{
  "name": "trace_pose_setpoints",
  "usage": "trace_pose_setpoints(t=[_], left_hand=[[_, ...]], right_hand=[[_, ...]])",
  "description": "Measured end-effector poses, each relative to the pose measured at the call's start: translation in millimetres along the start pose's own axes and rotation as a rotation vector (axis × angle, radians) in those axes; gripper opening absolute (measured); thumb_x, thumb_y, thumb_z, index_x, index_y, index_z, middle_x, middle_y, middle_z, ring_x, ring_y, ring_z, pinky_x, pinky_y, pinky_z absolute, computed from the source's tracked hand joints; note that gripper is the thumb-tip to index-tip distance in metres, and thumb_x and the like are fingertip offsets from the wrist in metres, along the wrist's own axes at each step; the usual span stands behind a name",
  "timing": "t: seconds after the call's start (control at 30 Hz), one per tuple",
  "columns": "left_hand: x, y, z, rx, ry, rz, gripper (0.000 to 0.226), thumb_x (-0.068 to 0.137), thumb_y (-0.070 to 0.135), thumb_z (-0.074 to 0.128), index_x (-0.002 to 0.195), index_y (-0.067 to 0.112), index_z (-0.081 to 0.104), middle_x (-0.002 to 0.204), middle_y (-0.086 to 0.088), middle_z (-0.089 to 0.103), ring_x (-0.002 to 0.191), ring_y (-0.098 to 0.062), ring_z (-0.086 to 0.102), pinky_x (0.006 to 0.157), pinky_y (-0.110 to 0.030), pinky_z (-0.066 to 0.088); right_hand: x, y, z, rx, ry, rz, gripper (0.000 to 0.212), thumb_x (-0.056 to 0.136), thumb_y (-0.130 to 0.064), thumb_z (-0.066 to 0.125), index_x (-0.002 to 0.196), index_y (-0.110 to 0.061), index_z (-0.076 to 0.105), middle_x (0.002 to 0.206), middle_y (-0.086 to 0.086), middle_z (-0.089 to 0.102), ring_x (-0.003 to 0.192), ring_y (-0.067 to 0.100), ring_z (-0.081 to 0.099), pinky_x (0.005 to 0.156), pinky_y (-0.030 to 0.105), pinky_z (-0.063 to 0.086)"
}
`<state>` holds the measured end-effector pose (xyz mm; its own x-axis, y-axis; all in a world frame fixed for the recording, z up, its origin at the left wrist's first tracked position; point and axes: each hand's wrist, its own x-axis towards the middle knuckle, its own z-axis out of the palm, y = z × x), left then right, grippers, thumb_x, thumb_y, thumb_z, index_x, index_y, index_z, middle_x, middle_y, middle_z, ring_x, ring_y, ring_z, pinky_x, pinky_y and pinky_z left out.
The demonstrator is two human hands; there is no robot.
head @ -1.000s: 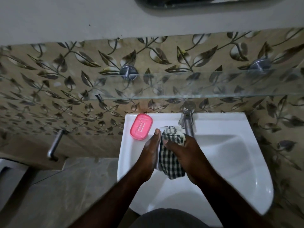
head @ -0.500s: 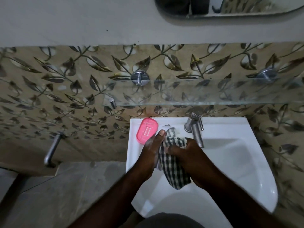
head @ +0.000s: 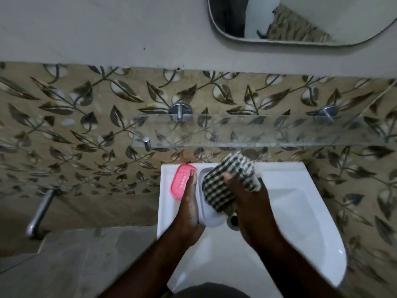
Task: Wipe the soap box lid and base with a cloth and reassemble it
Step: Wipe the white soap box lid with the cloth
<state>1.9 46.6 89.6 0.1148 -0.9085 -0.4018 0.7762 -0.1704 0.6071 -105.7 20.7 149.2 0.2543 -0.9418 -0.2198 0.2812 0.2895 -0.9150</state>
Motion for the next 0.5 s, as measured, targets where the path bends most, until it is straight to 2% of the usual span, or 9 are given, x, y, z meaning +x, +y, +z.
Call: trace_pose_setpoints(t=[0.1,0.2,0.23,0.3,0.33,0.4,0.5], left_hand=[[2.5,-0.5,5.1,-0.027,0.003,0.066,0.061,0.100,0.052,0.029,0.095,0.018,0.078,0.102,-0.009,0.075,0.092,-0.022,0.072,0.074,-0.032,0.059],[5.8,0.9,3.7,-0.006,0.010,0.111,0.061,0.099,0.053,0.028,0.089,0.022,0.080,0.101,-0.013,0.072,0.093,-0.026,0.067,0.087,-0.035,0.052],[6.6,1.0,4.6,0.029,0.023,0.105,0.062,0.097,0.058,0.030,0.091,0.022,0.080,0.102,-0.015,0.070,0.094,-0.027,0.065,0.087,-0.035,0.048],[7.8,-0.2,8.2,0.048,0.024,0.051,0.064,0.089,0.066,0.034,0.107,0.019,0.075,0.108,-0.012,0.072,0.095,-0.027,0.068,0.077,-0.033,0.055],[9.9,-1.5,9.5,0.051,0.011,0.042,0.065,0.087,0.065,0.037,0.115,0.018,0.070,0.110,-0.009,0.073,0.097,-0.024,0.071,0.072,-0.030,0.057],[12.8,-0.4,14.0,0.039,0.017,0.058,0.061,0.087,0.059,0.040,0.123,0.016,0.064,0.112,-0.007,0.073,0.100,-0.021,0.071,0.071,-0.028,0.058],[15.3,6.5,18.0,0.031,0.037,0.053,0.059,0.087,0.058,0.041,0.122,0.015,0.064,0.109,-0.008,0.074,0.099,-0.021,0.071,0.073,-0.030,0.058]], right_hand=[[-12.5,21.8,11.7,-0.259,0.006,-0.009,0.038,0.075,0.000,0.075,0.109,-0.016,0.068,0.101,0.001,0.075,0.095,0.018,0.071,0.081,0.036,0.058],[-13.8,24.1,9.7,-0.437,-0.049,-0.008,0.039,0.066,-0.012,0.072,0.104,-0.015,0.068,0.091,-0.003,0.075,0.087,0.017,0.070,0.074,0.032,0.055],[-11.9,21.9,7.6,-0.422,-0.036,-0.003,0.034,0.071,-0.009,0.074,0.103,-0.016,0.069,0.090,-0.002,0.075,0.086,0.017,0.071,0.073,0.032,0.056],[-6.0,16.4,6.5,-0.299,-0.017,0.025,0.028,0.082,0.001,0.069,0.100,-0.021,0.069,0.089,-0.004,0.077,0.084,0.012,0.073,0.069,0.027,0.058],[-1.4,13.5,8.5,-0.219,-0.015,0.058,0.028,0.086,0.003,0.064,0.100,-0.020,0.069,0.090,-0.003,0.077,0.083,0.013,0.073,0.065,0.025,0.057],[8.5,10.1,12.5,-0.107,0.008,0.105,0.023,0.090,0.002,0.060,0.108,-0.011,0.068,0.095,0.006,0.076,0.085,0.022,0.073,0.059,0.026,0.056],[8.9,16.2,6.8,-0.138,0.026,0.088,0.026,0.088,0.000,0.063,0.110,-0.013,0.067,0.100,0.006,0.075,0.091,0.019,0.072,0.075,0.032,0.059]])
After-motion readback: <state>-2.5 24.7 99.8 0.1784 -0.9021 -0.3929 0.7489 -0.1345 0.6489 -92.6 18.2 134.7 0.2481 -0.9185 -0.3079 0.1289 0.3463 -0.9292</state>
